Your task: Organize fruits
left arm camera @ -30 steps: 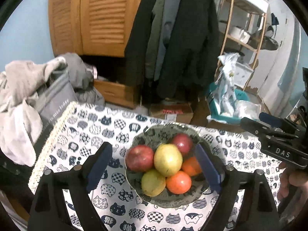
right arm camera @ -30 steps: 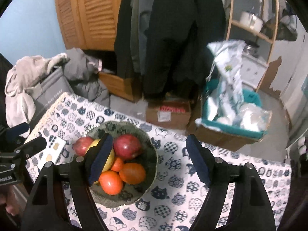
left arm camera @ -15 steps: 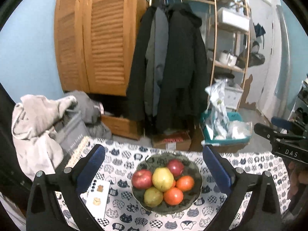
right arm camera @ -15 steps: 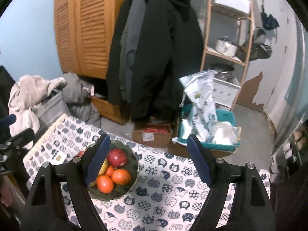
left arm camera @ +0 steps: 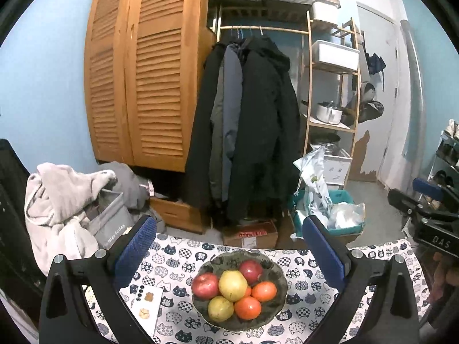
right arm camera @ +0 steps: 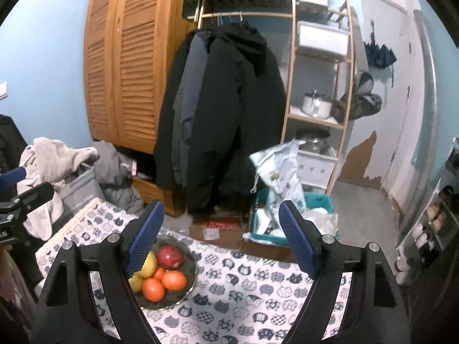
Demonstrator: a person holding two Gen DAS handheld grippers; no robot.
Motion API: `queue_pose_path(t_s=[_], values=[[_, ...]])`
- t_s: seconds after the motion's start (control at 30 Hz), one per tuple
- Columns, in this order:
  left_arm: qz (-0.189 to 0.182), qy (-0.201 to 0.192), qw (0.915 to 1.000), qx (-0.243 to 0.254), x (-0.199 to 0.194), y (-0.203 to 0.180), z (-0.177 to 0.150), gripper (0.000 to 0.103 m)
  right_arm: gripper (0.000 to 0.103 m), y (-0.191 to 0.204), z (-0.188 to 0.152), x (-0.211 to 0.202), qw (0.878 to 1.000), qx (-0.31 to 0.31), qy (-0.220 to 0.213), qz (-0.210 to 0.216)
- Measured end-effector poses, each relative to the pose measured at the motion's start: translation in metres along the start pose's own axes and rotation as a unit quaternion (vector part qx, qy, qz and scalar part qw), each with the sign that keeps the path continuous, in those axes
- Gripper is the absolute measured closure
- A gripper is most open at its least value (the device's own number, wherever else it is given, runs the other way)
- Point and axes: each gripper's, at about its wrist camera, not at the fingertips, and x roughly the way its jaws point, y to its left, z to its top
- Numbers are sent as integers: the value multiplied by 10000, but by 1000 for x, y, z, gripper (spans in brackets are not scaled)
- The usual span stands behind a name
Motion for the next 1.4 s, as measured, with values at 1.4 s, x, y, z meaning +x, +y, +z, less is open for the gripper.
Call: queue_pose_path(t_s=[1.4], values=[[-74,67,9999,53,9,-11,-3,0,22,-16,-4,3,9998,57,-37,-165]])
